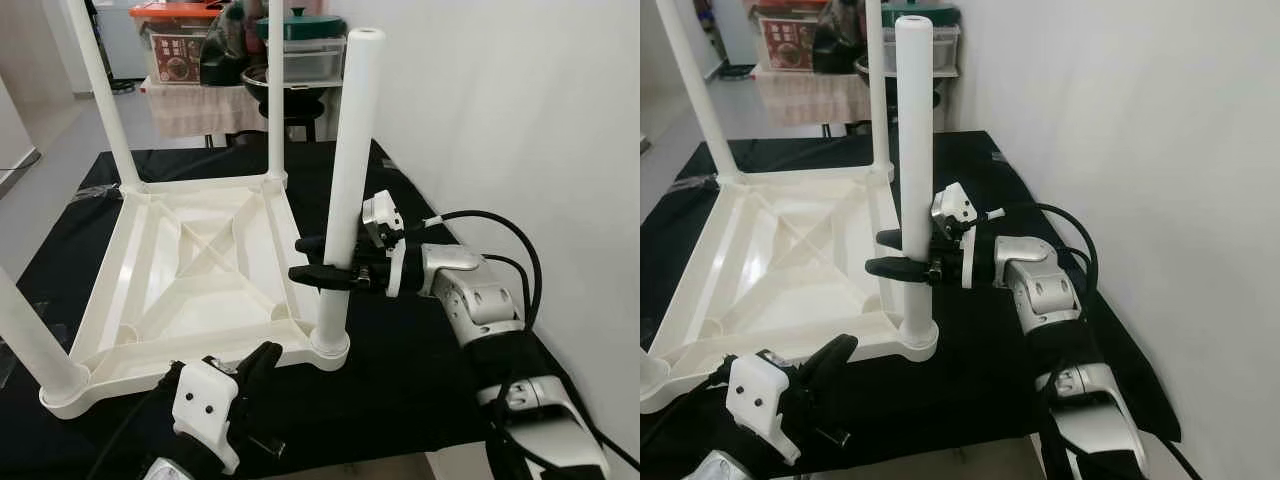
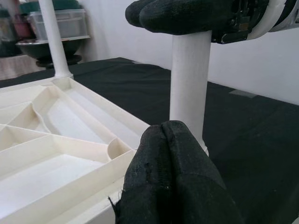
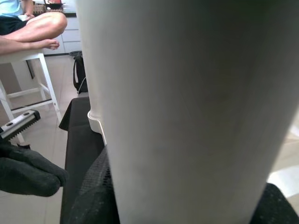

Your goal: Building children table

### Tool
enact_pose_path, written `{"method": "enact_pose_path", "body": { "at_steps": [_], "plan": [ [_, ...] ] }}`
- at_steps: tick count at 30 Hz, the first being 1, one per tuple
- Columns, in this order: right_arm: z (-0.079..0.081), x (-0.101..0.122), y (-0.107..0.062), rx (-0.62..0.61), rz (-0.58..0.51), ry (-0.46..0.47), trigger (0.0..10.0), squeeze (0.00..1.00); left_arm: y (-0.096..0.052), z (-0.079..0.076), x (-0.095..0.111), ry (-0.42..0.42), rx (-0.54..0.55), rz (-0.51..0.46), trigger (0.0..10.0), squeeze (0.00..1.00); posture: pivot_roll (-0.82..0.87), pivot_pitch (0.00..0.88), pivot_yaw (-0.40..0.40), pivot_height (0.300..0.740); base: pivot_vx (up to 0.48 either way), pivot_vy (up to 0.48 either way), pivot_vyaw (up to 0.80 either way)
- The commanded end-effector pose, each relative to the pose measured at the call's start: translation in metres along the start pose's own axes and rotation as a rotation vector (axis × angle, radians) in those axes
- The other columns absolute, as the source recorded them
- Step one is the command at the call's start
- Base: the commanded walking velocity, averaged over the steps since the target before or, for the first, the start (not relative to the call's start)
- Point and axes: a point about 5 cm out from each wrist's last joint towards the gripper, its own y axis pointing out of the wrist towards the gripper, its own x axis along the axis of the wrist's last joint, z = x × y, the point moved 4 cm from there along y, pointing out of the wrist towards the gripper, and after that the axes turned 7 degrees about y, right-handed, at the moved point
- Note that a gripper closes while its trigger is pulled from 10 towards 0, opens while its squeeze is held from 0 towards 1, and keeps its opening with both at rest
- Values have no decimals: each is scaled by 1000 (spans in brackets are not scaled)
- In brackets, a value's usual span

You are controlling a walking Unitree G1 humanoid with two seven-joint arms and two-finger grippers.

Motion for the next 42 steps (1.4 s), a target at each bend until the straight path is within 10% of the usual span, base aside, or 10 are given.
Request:
{"method": "enact_pose_path", "body": {
  "at_steps": [1, 11, 19, 20, 21, 24, 25, 35, 36, 42],
  "plan": [
    [0, -3, 0, 7, -2, -6, 0, 0, 1, -2, 2, 6, -3, -11, 10000, 0, 58, 8, -66, 740, 0, 0, 0],
    [22, -75, 20, -809, -10, 201, 0, 0, 1, 4, 3, 3, 2, -13, 10000, 0, 17, 48, -43, 740, 0, 0, 0],
    [17, -67, 32, -734, -4, 142, 0, 0, 4, 4, 2, -9, -13, -21, 10000, 0, 35, 35, -64, 740, 0, 0, 0],
    [18, -67, 35, -711, 13, 137, 980, 0, 5, 4, 2, -7, -9, -21, 10000, 0, 41, 35, -69, 740, 0, 0, 0],
    [19, -67, 38, -676, 32, 121, 10000, 0, 5, 4, 2, -3, -4, -21, 10000, 0, 41, 35, -69, 740, 0, 0, 0],
    [21, -65, 40, -654, 38, 108, 10000, 0, 5, 4, 2, 1, 0, -21, 10000, 0, 43, 33, -70, 740, 0, 0, 0],
    [21, -61, 42, -616, 20, 112, 10000, 1000, 5, 4, 2, 1, 0, -21, 10000, 0, 44, 34, -70, 740, 0, 0, 0],
    [41, -27, 41, -105, 30, -31, 10000, 984, 6, 2, 2, -10, -9, -22, 10000, 0, 48, 21, -78, 740, 0, 0, 0],
    [43, -27, 38, -7, 59, -31, 10000, 0, 7, 2, 1, -10, -8, -22, 10000, 0, 53, 22, -79, 740, 0, 0, 0],
    [39, -20, 36, 107, 69, -12, 10000, 0, 7, 2, 1, -9, -7, -20, 10000, 0, 61, 15, -76, 740, 0, 0, 0]
  ]
}}
